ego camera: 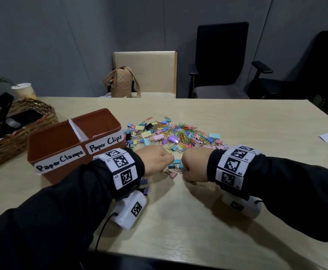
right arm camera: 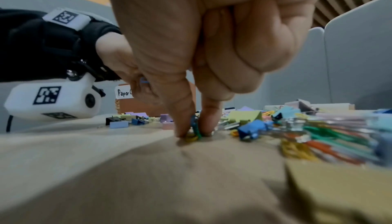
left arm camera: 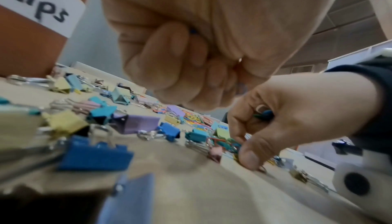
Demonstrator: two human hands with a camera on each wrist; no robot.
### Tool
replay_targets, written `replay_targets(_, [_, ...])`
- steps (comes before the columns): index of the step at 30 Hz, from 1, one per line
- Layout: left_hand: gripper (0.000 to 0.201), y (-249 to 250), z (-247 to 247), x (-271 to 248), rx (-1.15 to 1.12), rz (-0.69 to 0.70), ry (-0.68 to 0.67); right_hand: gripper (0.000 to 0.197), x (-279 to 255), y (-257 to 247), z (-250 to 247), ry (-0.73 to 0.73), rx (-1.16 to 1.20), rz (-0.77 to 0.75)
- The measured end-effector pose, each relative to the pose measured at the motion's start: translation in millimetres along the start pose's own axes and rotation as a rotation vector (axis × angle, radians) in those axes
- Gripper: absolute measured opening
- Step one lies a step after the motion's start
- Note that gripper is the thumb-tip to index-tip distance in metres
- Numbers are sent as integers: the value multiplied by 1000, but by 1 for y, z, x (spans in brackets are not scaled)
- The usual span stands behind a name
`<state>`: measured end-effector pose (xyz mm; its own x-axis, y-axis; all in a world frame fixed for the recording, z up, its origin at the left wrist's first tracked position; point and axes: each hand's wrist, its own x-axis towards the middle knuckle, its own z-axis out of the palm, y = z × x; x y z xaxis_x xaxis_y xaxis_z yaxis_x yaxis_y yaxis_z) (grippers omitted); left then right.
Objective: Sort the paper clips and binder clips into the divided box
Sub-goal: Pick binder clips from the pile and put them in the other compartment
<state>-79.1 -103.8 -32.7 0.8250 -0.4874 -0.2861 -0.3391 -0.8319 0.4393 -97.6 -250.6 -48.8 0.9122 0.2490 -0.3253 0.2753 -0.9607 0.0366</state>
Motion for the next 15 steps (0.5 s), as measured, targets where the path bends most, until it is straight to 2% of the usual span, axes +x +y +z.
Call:
replay_targets(3, [32,-4,-2,1,-87,-3,-6,14,-2,6,1,5,47,-27])
replay_targets(6, [37,-7,0,3,-167,-27,-29,21,-11,20,-8,67,238,-16])
replay_targets(8, [38,-5,1,4,-220,-35,-28,29,-18,31,-16,69,410,43])
replay_targets(10, [36,-1,2,6,-192,-7,-15,34,-20,45,-19,38,677,142])
replay_targets(12, [30,3,5,8,-84,55,-2,30,-24,61,-19,-27,1052,235])
replay_targets(15, [9,8,13,8,124,146,32,24,-29,80,-16,-79,1456,272])
